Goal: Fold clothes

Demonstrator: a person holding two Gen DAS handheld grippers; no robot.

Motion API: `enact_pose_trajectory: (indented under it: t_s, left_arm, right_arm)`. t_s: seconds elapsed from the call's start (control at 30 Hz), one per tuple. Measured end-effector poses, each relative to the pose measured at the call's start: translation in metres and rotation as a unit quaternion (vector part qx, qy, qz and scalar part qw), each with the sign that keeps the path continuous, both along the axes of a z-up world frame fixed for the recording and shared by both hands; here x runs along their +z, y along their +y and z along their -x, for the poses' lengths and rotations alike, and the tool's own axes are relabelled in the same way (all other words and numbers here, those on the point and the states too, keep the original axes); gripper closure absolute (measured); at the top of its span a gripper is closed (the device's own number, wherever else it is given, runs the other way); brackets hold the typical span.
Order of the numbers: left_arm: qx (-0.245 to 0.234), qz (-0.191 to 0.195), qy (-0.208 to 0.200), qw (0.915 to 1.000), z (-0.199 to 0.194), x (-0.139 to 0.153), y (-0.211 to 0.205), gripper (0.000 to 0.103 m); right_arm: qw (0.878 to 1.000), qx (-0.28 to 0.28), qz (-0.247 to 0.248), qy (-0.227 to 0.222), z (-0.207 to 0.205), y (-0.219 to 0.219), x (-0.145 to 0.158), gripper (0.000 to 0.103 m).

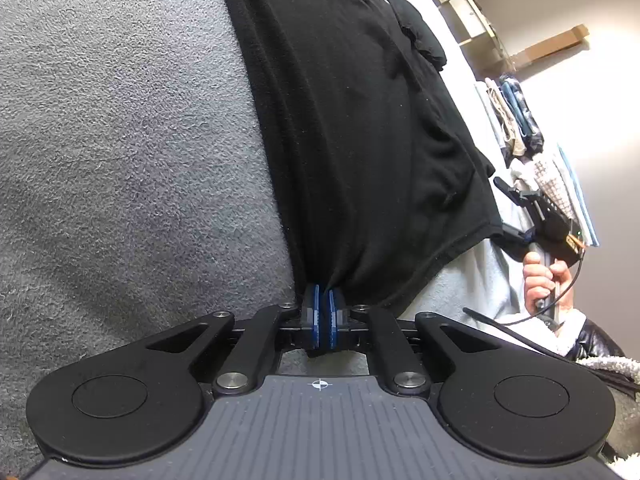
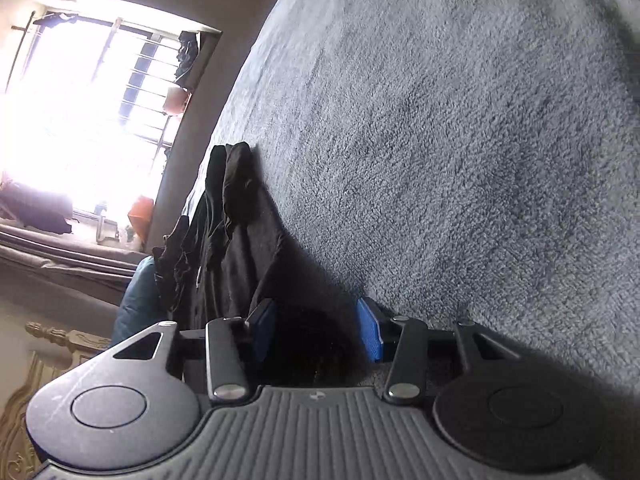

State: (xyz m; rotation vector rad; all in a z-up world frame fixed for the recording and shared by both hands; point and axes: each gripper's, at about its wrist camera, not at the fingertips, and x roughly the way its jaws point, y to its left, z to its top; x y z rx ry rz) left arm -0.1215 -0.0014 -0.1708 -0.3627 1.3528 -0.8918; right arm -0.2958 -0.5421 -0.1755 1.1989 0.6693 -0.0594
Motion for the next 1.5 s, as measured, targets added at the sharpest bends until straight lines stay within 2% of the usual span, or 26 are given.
enact_pose_trajectory:
  t_s: [0.2,0.27,0.3,0.33,0.43,0.53,0.67,0.77,0.87,0.97,1.07,1.17,1.23,1.27,1.3,1.33,1.37,1.4,1.43,1.47,1.5]
  left_arm:
    - [0.005,0.002,0.003,1.0,0.0,-0.001,0.0,0.097]
    - [0.007,0.002,0.003,1.0,0.001,-0.001,-0.002,0.097]
    - [0.008,0.001,0.002,1.0,0.001,-0.001,-0.003,0.097]
    - [0.008,0.0,0.0,1.0,0.002,-0.002,-0.003,0.097]
    - [0.016,-0.006,-0.019,0.9997,0.007,0.0,-0.004,0.098]
    - [0.016,-0.016,-0.045,0.9987,0.015,0.004,-0.002,0.1]
    - [0.006,-0.02,-0.049,0.9986,0.012,0.006,-0.003,0.101]
    - [-0.002,-0.023,-0.051,0.9984,0.009,0.006,-0.004,0.101]
    - [-0.007,-0.027,-0.052,0.9982,0.008,0.005,-0.004,0.101]
    - [-0.009,-0.026,-0.045,0.9986,0.005,0.002,-0.003,0.101]
    - [-0.009,-0.024,-0.036,0.999,0.004,0.002,-0.001,0.1]
    - [-0.012,-0.022,-0.028,0.9993,0.002,0.003,0.0,0.093]
    - [-0.015,-0.014,-0.024,0.9995,-0.001,0.004,-0.002,0.08]
    - [-0.018,-0.013,-0.025,0.9994,-0.002,0.005,-0.003,0.078]
    - [-0.022,-0.016,-0.03,0.9992,-0.001,0.006,-0.005,0.076]
    - [-0.027,-0.022,-0.037,0.9987,-0.001,0.007,-0.008,0.076]
    - [-0.032,-0.029,-0.043,0.9982,0.0,0.008,-0.011,0.077]
    - [-0.033,-0.037,-0.049,0.9976,0.0,0.01,-0.013,0.082]
    - [-0.032,-0.05,-0.054,0.9968,0.0,0.011,-0.016,0.096]
    - [-0.03,-0.057,-0.053,0.9965,0.0,0.013,-0.016,0.099]
    - [-0.027,-0.061,-0.05,0.9965,-0.001,0.014,-0.017,0.102]
  right_arm:
    - [0.999,0.032,0.001,-0.004,-0.007,0.009,0.002,0.058]
    - [0.999,0.046,0.013,0.003,-0.013,0.014,0.005,0.064]
    - [0.998,0.052,0.021,0.007,-0.015,0.016,0.006,0.071]
    - [0.998,0.056,0.029,0.013,-0.017,0.018,0.008,0.084]
    - [0.994,0.061,0.085,0.032,-0.02,0.028,0.02,0.097]
    - [0.984,0.037,0.172,0.026,-0.015,0.037,0.052,0.098]
    - [0.971,-0.044,0.236,0.011,0.005,0.025,0.096,0.098]
    - [0.965,-0.088,0.247,0.019,0.023,-0.002,0.11,0.1]
    - [0.962,-0.108,0.242,0.066,0.036,-0.02,0.099,0.1]
    - [0.963,-0.108,0.221,0.113,0.04,-0.023,0.067,0.1]
    - [0.966,-0.112,0.206,0.107,0.042,-0.02,0.049,0.1]
    - [0.971,-0.123,0.181,0.099,0.043,-0.022,0.038,0.097]
    - [0.972,-0.122,0.177,0.091,0.044,-0.022,0.039,0.09]
    - [0.973,-0.12,0.176,0.087,0.044,-0.022,0.039,0.085]
    - [0.973,-0.118,0.177,0.085,0.044,-0.022,0.039,0.071]
    - [0.974,-0.114,0.175,0.082,0.043,-0.022,0.038,0.058]
    - [0.976,-0.107,0.172,0.08,0.041,-0.021,0.036,0.056]
    - [0.977,-0.099,0.172,0.079,0.038,-0.02,0.034,0.056]
    - [0.977,-0.089,0.175,0.081,0.034,-0.018,0.032,0.057]
    - [0.976,-0.078,0.184,0.084,0.03,-0.015,0.032,0.058]
    - [0.973,-0.066,0.202,0.089,0.026,-0.011,0.034,0.068]
